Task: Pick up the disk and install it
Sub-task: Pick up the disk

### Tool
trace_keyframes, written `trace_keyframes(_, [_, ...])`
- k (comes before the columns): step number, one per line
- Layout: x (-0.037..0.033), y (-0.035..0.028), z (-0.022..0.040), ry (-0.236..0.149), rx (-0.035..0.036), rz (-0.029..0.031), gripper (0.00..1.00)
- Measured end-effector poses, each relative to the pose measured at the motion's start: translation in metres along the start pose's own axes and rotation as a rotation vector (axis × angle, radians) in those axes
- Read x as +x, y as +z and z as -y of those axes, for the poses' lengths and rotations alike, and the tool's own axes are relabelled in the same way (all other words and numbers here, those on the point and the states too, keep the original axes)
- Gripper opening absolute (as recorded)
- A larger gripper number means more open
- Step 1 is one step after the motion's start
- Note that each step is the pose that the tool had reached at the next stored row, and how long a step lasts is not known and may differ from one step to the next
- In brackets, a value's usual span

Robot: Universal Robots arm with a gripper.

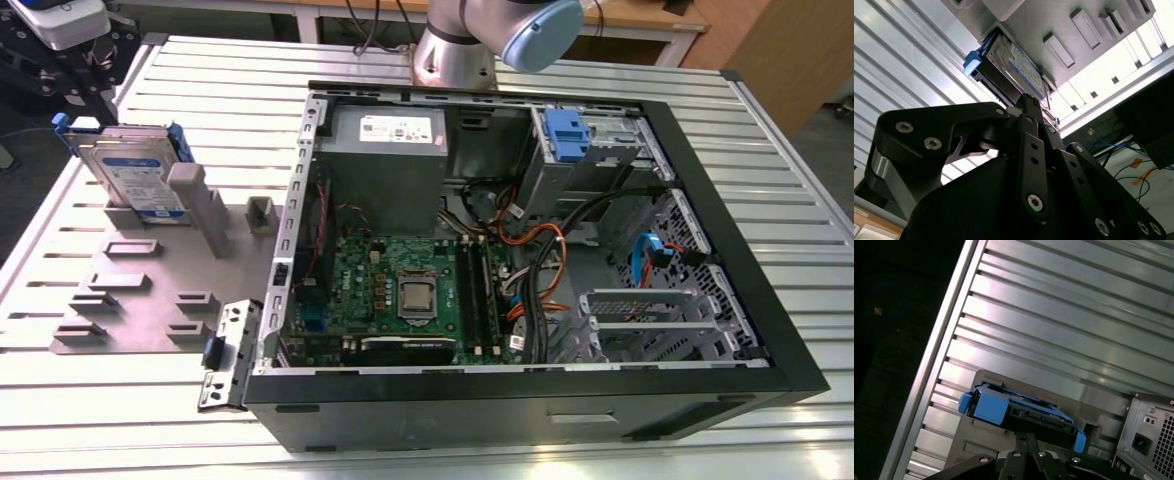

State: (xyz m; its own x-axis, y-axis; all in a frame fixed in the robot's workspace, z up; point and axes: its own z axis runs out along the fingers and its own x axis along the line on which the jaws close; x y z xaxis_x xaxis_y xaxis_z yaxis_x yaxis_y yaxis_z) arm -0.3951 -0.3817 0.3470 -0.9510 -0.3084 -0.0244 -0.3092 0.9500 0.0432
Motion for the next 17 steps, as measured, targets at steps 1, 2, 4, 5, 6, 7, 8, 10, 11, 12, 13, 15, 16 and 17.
trace_keyframes(1, [0.0000, 0.0000, 0.0000, -0.002, 0.0000, -0.0001, 0.11])
trace_keyframes(2, [0.0000, 0.0001, 0.0000, -0.006, -0.0002, -0.0001, 0.11])
trace_keyframes(4, [0.0000, 0.0000, 0.0000, -0.014, -0.0003, -0.0005, 0.11])
trace_keyframes(5, [0.0000, 0.0000, 0.0000, -0.016, -0.0004, -0.0007, 0.11])
trace_keyframes(6, [0.0000, 0.0000, 0.0000, -0.016, -0.0004, -0.0007, 0.11])
trace_keyframes(7, [0.0000, 0.0000, 0.0000, -0.017, -0.0004, -0.0007, 0.11])
trace_keyframes(8, [0.0000, 0.0000, 0.0000, -0.019, -0.0005, -0.0008, 0.11])
trace_keyframes(10, [0.0000, 0.0000, 0.0000, -0.026, -0.0006, -0.0010, 0.11])
trace_keyframes(11, [0.0000, 0.0000, 0.0000, -0.029, -0.0007, -0.0012, 0.11])
trace_keyframes(12, [0.0000, 0.0000, 0.0000, -0.034, -0.0008, -0.0014, 0.11])
trace_keyframes(13, [0.0000, 0.0001, 0.0000, -0.041, -0.0011, -0.0017, 0.11])
trace_keyframes(15, [0.0000, 0.0002, 0.0000, -0.062, -0.0016, -0.0025, 0.11])
trace_keyframes(16, [0.0000, 0.0002, 0.0000, -0.074, -0.0018, -0.0031, 0.11])
trace_keyframes(17, [0.0000, 0.0003, 0.0000, -0.088, -0.0021, -0.0037, 0.11])
